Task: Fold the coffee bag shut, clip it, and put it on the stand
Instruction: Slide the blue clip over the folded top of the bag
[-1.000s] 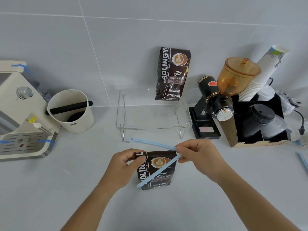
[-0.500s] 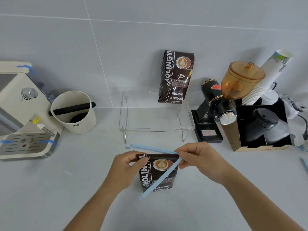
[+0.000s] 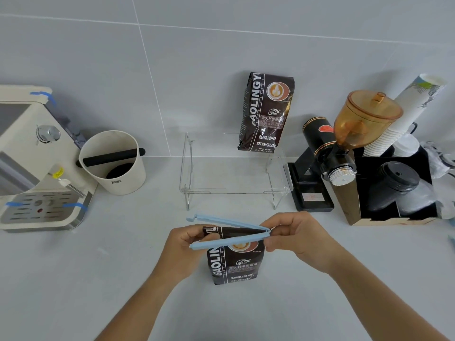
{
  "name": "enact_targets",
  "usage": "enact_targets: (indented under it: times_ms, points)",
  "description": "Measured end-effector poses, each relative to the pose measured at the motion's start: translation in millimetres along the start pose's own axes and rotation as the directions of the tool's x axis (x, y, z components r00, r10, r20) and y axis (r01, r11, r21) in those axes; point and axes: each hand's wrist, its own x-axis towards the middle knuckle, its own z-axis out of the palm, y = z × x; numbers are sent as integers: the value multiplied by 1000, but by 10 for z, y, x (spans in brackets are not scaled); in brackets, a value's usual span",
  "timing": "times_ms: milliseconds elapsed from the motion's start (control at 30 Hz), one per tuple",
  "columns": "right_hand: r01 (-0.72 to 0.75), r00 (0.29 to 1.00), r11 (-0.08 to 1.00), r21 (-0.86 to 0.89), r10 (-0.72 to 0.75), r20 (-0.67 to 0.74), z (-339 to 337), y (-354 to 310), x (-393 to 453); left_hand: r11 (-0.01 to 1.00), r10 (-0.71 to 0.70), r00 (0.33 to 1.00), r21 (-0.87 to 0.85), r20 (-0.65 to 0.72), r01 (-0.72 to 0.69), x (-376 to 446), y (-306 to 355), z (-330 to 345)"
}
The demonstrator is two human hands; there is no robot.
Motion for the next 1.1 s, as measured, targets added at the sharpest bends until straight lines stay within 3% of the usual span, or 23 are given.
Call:
enact_targets:
  times_ms: [333,500,700,867,1100]
  points:
    - [43,995,987,-156,-56,-78,12,22,-12,996,-15,999,83,35,12,-67,-28,-88]
    - [33,994,978,-207,-54,-94,11,28,-37,947,26,998,317,65,-46,-39,52,-364]
    - [35,995,969,-245,-56,-81,-11,40,-15,693,28,962,689,271,-214,105,365,-436]
    - [40,996,979,-201,-56,-76,-27,85,-15,562,-22,936,779,350,-278,165,475,-457]
    - [46,997,991,-123,-53,-55,-30,127,-32,287,-86,890,866,448,-409,187,610,-418]
